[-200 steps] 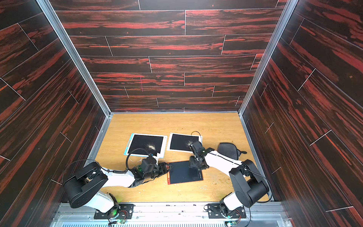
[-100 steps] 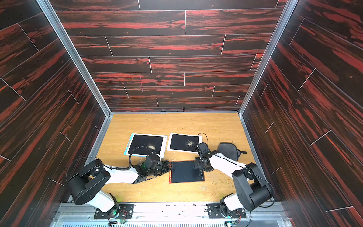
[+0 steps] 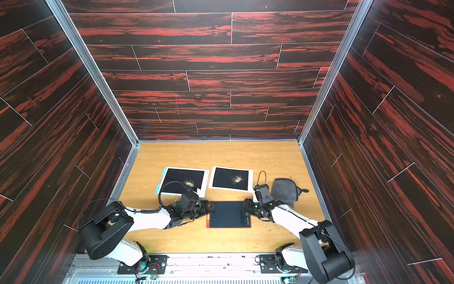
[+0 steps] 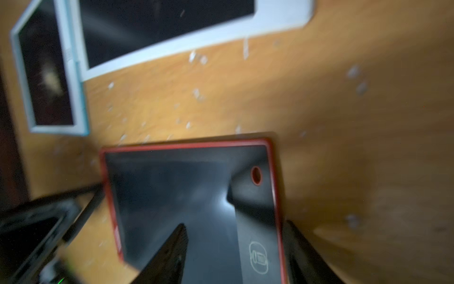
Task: Wipe the drawing tablet
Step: Pick up the drawing tablet from the center of the board.
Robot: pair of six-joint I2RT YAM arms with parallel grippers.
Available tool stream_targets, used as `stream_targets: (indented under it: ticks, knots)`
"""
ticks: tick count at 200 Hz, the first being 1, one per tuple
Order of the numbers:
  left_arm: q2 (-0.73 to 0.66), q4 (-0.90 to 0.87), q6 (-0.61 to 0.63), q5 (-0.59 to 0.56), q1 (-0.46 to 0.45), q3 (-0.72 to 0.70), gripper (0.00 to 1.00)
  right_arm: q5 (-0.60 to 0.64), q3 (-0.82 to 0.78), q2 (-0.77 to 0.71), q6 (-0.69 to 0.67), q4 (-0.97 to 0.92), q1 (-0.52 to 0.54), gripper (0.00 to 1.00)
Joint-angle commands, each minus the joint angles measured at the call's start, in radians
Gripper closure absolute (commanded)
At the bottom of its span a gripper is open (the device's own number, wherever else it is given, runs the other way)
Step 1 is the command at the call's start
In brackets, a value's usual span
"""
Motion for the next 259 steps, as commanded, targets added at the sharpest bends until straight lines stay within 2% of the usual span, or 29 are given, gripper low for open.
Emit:
stream_targets:
  ticks: [1,33,86,114,165,191,232,259]
  knots:
    - [-0.005,-0.136,0.049,0.018,-0.019,0.003,0.40,-0.431,-0.037,-0.072,0.065,0.143,0.017,0.39]
    - [-0.021,-0.144,0.056,-0.006,-0.011,-0.023,0.40,-0.539,-0.075,-0.169,0.136,0.238,-0.024,0.43]
    - [-0.005,-0.125,0.064,-0.012,0.010,-0.060,0.41,-0.659,-0.153,-0.178,0.251,0.428,-0.082,0.54]
    - [0.009,-0.104,0.060,-0.011,0.016,-0.072,0.42,-0.708,-0.201,-0.146,0.347,0.587,-0.109,0.58]
    - [0.029,-0.077,0.054,0.002,0.018,-0.075,0.42,-0.749,-0.263,-0.004,0.513,0.909,-0.111,0.65]
    - [0.015,-0.084,0.056,-0.006,0.020,-0.083,0.43,-0.732,-0.258,-0.006,0.470,0.842,-0.114,0.65]
    - [-0.001,-0.093,0.060,-0.018,0.024,-0.097,0.43,-0.651,-0.214,-0.072,0.289,0.524,-0.127,0.66]
    - [-0.007,-0.096,0.064,-0.023,0.025,-0.100,0.43,-0.618,-0.194,-0.105,0.220,0.402,-0.138,0.66]
